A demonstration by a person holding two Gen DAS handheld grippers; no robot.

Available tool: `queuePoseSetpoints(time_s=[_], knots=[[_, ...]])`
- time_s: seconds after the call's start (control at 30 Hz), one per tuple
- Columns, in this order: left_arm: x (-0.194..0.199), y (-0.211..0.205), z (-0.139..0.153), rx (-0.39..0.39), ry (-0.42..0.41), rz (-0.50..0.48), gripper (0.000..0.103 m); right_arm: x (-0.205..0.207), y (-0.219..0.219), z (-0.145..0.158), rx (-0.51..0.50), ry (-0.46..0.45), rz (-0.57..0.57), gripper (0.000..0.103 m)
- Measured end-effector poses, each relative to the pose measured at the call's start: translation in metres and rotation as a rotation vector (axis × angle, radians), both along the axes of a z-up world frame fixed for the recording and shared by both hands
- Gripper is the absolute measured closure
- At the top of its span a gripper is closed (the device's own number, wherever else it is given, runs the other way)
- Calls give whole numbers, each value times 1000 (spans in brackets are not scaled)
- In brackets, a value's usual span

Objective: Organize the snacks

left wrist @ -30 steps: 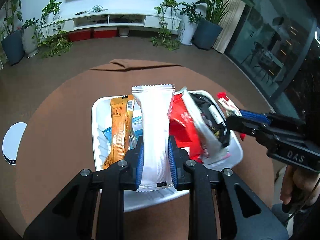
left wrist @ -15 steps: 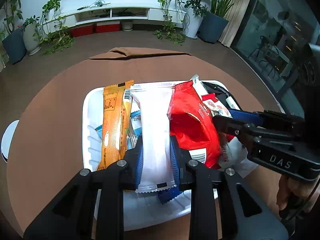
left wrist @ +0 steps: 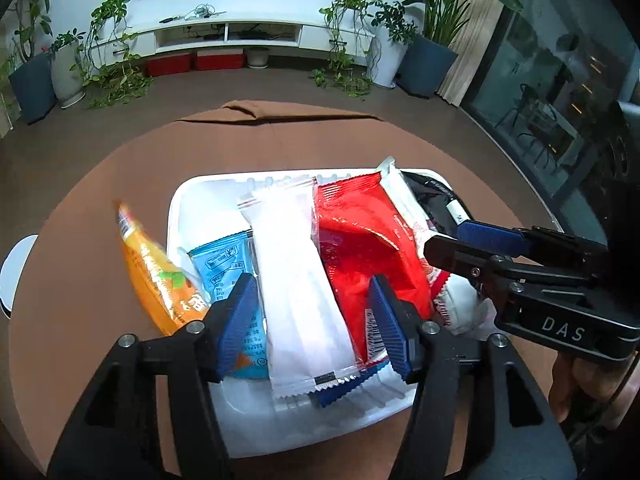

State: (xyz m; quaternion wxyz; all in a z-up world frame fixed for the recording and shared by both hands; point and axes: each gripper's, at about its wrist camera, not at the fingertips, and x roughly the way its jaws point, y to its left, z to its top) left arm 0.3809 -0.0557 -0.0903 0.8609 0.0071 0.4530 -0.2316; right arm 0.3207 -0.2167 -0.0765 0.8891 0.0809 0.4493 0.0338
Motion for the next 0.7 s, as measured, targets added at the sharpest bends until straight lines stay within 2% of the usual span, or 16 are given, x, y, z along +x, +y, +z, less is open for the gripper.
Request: queuePoseSetpoints(time_s=[0.07,0.23,0.33,0.4,0.5,0.57,0.6,0.7], knots=[[-3,1,5,-4,-4,1,44,-3,-1,4,-1,-8,-4,51],[-19,2,22,-13,-47,-8,33,-21,-4,19,0,-48,-27,39],[-42,6,40,-10,-96,-10,26,-37,-9,32,10,-68,-53,20],[-63,6,50,23,-154,-6,13,-53,-13,42,-1,-87,-83,1],[-100,8,64,30,-224,1,12,-78,-17,60,-13,-126,-77,0],[-135,9,75,28,-304,24,11,-97,-19,71,-3,-153,-72,0],[-148,8,79,25,-330,29,6,-107,-21,76,6,-180,-74,0],[-215,6,83,11,-444,5,0,-151,-28,93,36,-328,-108,0]])
